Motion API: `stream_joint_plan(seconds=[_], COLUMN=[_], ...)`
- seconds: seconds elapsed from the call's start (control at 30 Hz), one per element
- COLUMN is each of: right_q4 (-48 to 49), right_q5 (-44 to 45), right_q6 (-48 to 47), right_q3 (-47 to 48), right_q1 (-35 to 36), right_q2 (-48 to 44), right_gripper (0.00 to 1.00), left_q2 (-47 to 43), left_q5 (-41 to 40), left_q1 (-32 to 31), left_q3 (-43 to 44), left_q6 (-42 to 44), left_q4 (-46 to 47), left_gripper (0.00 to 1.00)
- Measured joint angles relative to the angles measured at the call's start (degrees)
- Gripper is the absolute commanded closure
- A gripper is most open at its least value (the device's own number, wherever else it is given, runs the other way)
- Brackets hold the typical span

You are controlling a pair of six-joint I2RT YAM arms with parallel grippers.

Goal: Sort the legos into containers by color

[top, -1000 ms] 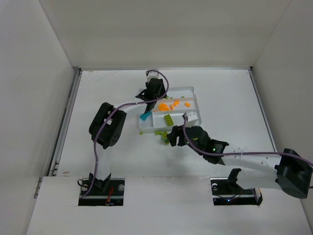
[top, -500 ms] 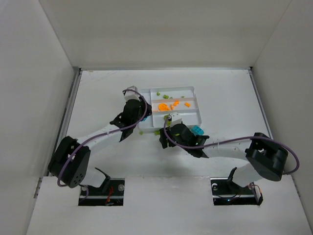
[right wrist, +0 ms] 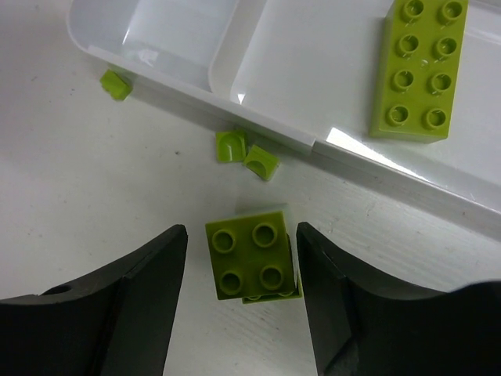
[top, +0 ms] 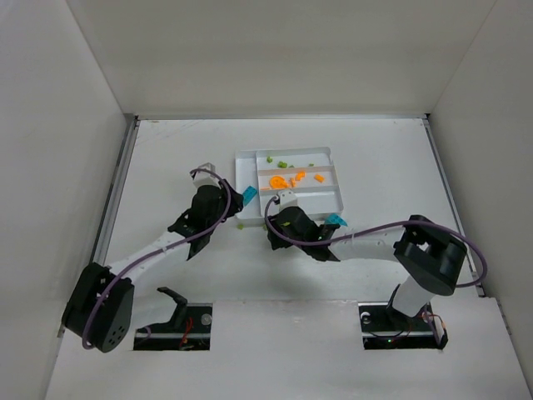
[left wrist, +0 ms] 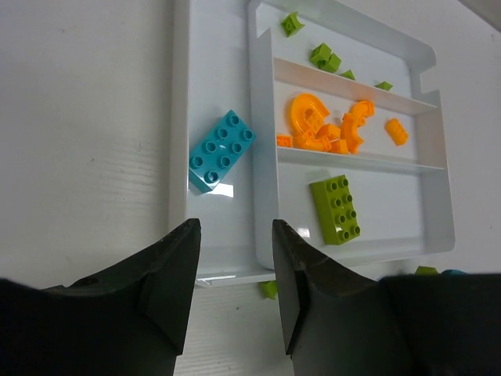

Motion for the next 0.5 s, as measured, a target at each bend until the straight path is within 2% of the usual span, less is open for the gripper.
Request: stream_joint_plan(seconds=[0.17,0.23,0.4,0.5], right_q4=[-1.4,-1.4,-2.8,-3.2], right_q5=[1.2,1.6,2.3,1.4], right_q6=[0.0,0.5,2.1,4.1], right_q3=[0.3,0.4,0.4,0.3], right_q1=[0.0,-0.1,-0.5,-1.8], right_q2=[0.4,0.4,-0.7,-4.5], right_gripper=[0.65,0.72,0.78,0.78], left_q2=[-2.8,-4.0,-7.2,-9.0], left_q5=[1.4,2.0,3.9,6.0], left_q1=[0.4,0.4,0.4,0.3], left_q3=[-1.0,-1.3,-2.6,-3.0], left_q6=[-0.6,-1.0,-3.4,-6.0], left_q4=[-0.9,-1.3,-1.9,-2.1], left_gripper=[0.62,0.61,0.58,0.53])
